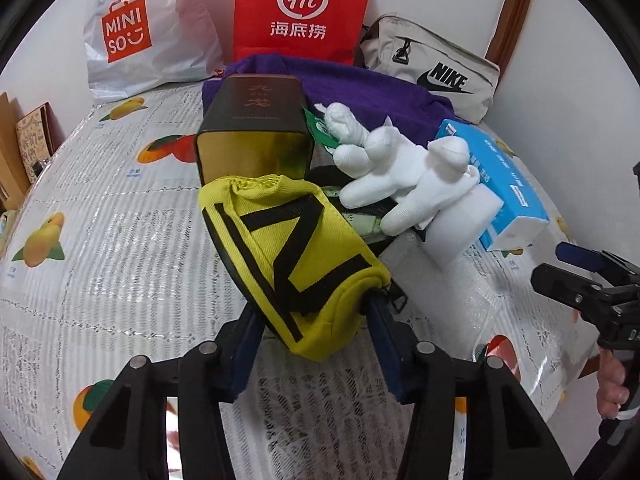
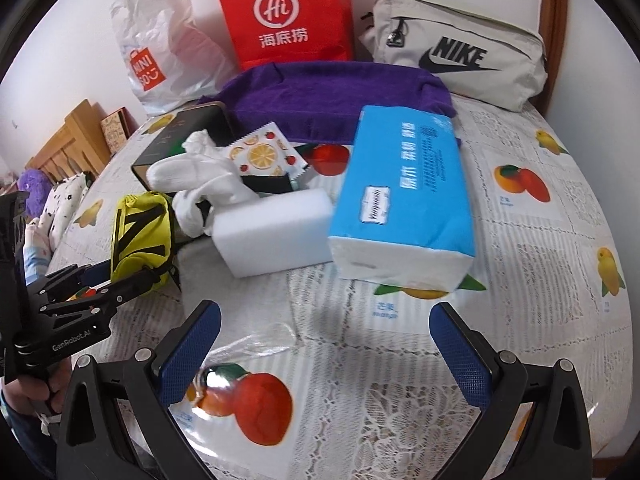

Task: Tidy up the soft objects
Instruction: 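Close the left tool on the yellow striped pouch while the right tool approaches the white sock, then grasp the white sock with the right tool while the left tool holds the yellow pouch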

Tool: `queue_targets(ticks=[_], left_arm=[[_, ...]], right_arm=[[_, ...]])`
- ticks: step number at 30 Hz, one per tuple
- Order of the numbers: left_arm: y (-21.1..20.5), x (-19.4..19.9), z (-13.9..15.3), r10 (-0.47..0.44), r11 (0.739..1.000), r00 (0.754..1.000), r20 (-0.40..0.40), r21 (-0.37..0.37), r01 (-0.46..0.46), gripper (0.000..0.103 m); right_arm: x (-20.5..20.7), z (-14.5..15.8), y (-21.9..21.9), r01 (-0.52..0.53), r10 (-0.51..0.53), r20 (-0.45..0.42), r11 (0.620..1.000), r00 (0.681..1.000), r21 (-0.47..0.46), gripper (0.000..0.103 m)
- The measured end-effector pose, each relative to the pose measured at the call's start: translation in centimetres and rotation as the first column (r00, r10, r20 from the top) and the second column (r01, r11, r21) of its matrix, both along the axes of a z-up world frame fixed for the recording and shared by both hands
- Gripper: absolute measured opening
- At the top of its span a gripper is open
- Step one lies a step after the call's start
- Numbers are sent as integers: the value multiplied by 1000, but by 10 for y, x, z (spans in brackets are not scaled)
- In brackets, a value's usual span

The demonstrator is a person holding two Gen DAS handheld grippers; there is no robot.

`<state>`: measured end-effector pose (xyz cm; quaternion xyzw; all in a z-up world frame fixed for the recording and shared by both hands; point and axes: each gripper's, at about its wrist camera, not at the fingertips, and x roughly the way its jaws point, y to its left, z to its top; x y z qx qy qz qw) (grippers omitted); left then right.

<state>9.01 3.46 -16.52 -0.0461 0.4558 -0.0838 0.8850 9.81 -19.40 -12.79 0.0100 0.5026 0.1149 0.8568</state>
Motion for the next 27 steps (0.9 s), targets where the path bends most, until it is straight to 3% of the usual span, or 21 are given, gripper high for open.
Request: queue_targets(ticks=[10,11,13,16,23,27], left_arm=[[24,-9,9,32,999,999,33,-15,-31,42],[27,-9,12,36,999,999,39,-17,-35,31],[33,-9,13,40,999,999,34,-37,-38,27],[36,-5,10,39,999,999,26,-24,-39,27],[47,0,-2,51,996,999,-1,-69,-51,27],[52,1,-3,51,995,999,-4,-91,-51,27]], right_arm=[[5,17,18,-46,45,54,999,998,21,103],[7,20,20,-51,49,59,998,997,32,103],[11,22,23,-56,52,64,997,997,49,103],[22,24,32,-80,75,71,995,995,64,103],[48,23,57,-135,129,103,990,986,51,102],[61,15,71,-169,164,101,985,981,39,94]])
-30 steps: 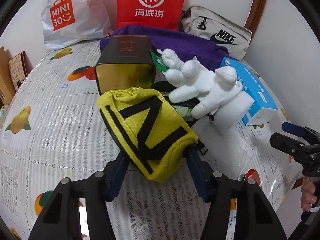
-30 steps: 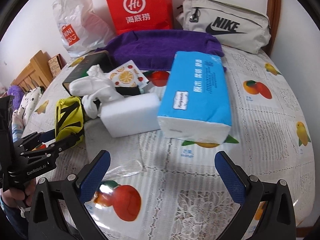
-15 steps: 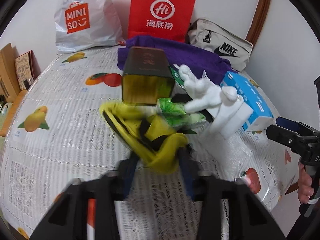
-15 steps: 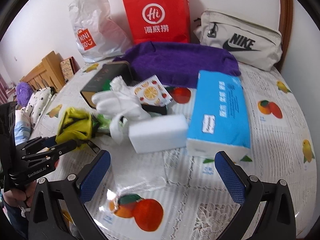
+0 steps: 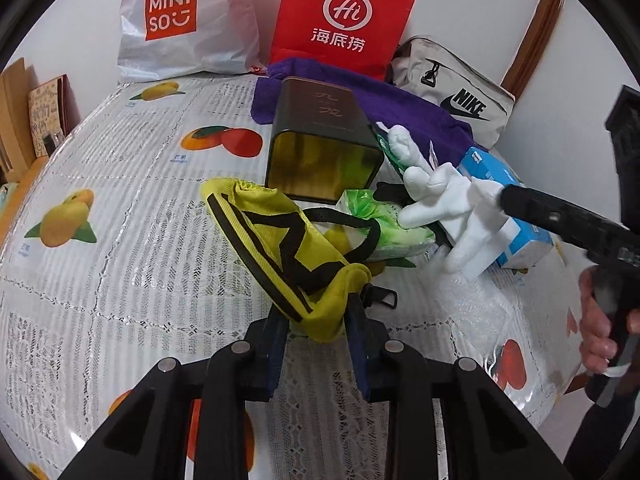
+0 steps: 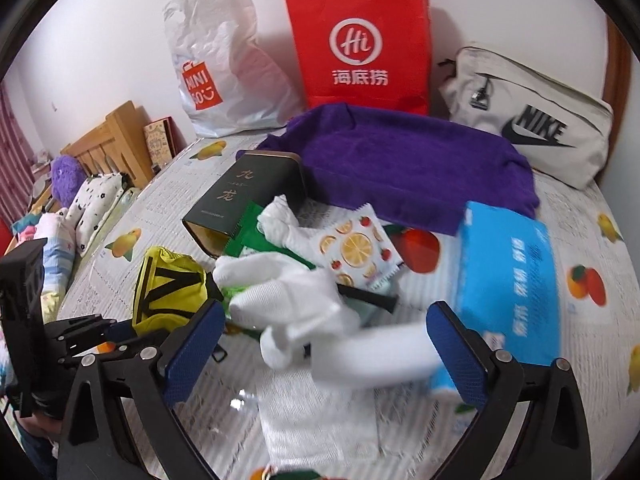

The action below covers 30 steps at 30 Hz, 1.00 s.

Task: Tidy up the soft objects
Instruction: 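Grasp the white sock with the right tool while the left tool holds the yellow pouch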

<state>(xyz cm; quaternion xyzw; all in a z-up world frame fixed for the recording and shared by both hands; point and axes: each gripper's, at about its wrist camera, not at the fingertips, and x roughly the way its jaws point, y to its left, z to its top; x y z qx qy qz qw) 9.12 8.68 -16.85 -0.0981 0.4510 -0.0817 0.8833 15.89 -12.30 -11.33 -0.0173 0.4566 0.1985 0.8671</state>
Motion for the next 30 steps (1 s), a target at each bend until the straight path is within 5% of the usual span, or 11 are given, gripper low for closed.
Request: queue_targets(ticks=[5,7,11,20,30], left_arm=[[6,0,-2,11,1000,1000,-3,-8,-11,31],[9,1,-5,25,1000,1000,-7,-11,-25,33],[11,5,-7,37,999,999,-15,-9,-37,45],[12,11,1,79,997,997,-17,15,-79,72],[-12,34,-4,97,992,992,-81,92,-89,80]], right_arm=[[7,-16,18,-66,65,-30,997,997,-31,67],[8,-20,21,-73,72,-36,997,997,-26,48],[7,-20,22,-82,81,-18,997,997,-12,30],[0,-1,16,-102,102,15,994,995,50,25],[-2,9,9,-121,121,8,990,993,66,26]])
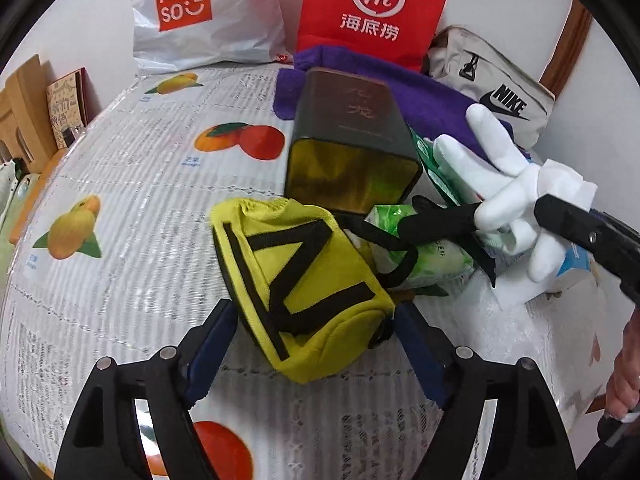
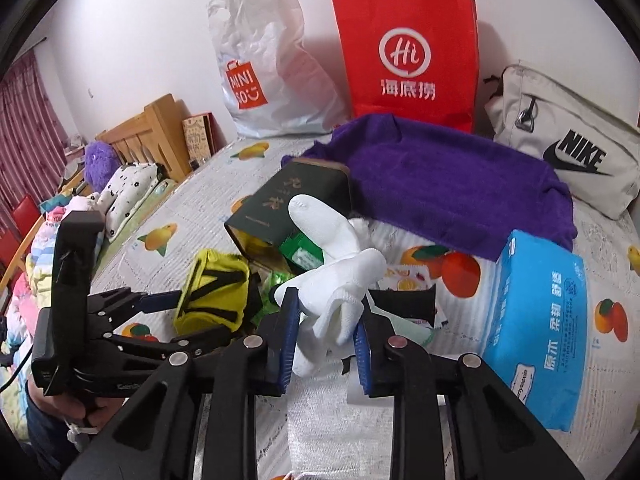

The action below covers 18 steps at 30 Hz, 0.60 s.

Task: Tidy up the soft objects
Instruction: 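Grasp the white sock with the right tool while the left tool holds the yellow pouch, then carry the yellow pouch and white sock toward the purple towel with both tools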

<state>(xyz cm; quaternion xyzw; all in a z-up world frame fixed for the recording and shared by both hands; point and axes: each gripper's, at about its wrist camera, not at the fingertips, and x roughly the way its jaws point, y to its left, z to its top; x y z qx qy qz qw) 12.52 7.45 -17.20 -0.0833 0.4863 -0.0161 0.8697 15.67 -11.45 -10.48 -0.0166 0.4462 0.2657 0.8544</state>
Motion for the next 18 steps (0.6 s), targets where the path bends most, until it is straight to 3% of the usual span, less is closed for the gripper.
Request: queue_targets(ticks=[5,9,12,13,14,15,18], left_arm=[[-14,6,-8,11,995,1000,-28,103,-8,88],[-14,8,-9,25,993,999,-26,115,-22,88],[-14,8,-9,24,993,999,-21,117,-21,87],[-14,8,-9,17,993,1000,-19,116,-15,84],[-14,7,-8,5,993,1000,-15,114,-4,74],[-14,7,-6,-7,994,1000,-11,111,8,69],[-11,5,-2,-17,994,1000,-13,104,18,63]], right_arm=[[6,-6,-3,12,-11,-21,1000,1000,12,33],[15,-11,0,14,-14,-31,1000,999,3,53],[21,-17,6,14,-14,-33,1000,999,-19,54],[23,-20,7,12,-12,-39,1000,999,-22,50],[24,-22,9,5,-6,-44,1000,999,-19,43],[24,-23,9,-1,0,-53,1000,999,-16,25],[23,-18,2,11,-10,-47,1000,999,14,24]])
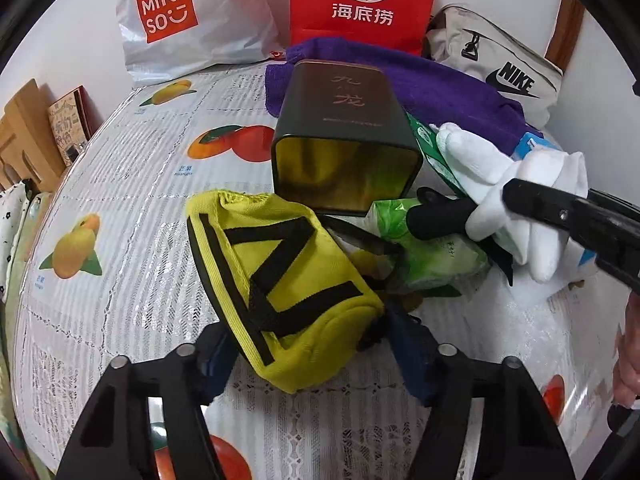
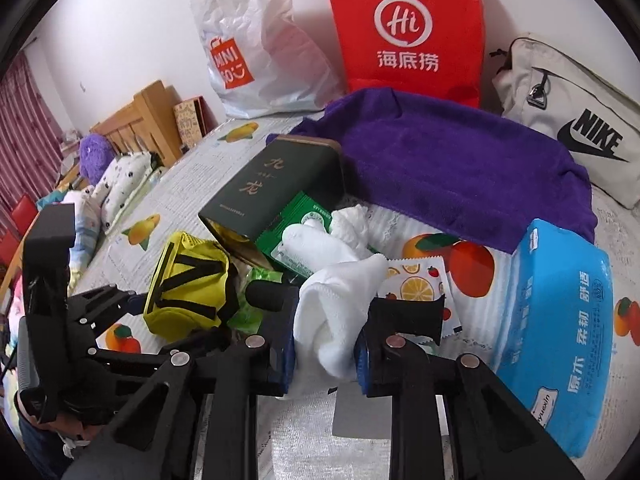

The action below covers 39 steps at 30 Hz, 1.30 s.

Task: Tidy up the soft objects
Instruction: 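Carry the yellow pouch and white sock toward the purple towel with both tools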

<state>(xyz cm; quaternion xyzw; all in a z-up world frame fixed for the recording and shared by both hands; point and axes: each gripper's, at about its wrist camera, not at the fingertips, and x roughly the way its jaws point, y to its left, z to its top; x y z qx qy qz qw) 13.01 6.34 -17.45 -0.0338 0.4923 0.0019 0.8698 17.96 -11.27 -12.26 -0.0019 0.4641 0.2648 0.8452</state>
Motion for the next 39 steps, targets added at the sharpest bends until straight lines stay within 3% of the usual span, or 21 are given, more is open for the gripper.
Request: queue_targets(ticks=[8,12,22,23,27,32,36,39], left_arm=[[17,-8,27,2,998,998,62,-60,2,52],[20,-8,32,-13,996,998,67,-85,18,30],[36,-15,13,11,995,1000,21,-99,-9,28],[37,-16,11,16,995,1000,13,-98,-14,29],[44,-16,2,45,996,999,-12,-74,-46,52],[51,-15,-1,67,995,998,-17,-77,-68,59],[59,-19,4,95,995,996,5,-36,-94,77],[73,-18,7,143,988,989,21,-62,-142,78]], right_arm=[[-10,43,-22,3,-7,44,996,999,94,23],[-16,60,-31,9,-17,58,991,998,132,23],[-26,67,-43,34,-42,69,993,997,116,23],[-26,66,-44,36,-44,66,992,997,119,23],[-27,60,-43,28,-34,46,992,998,122,24],[-27,56,-42,22,-27,35,992,999,127,24],[-26,55,-43,17,-21,32,991,999,130,24],[-24,53,-42,12,-16,23,991,1000,134,25]])
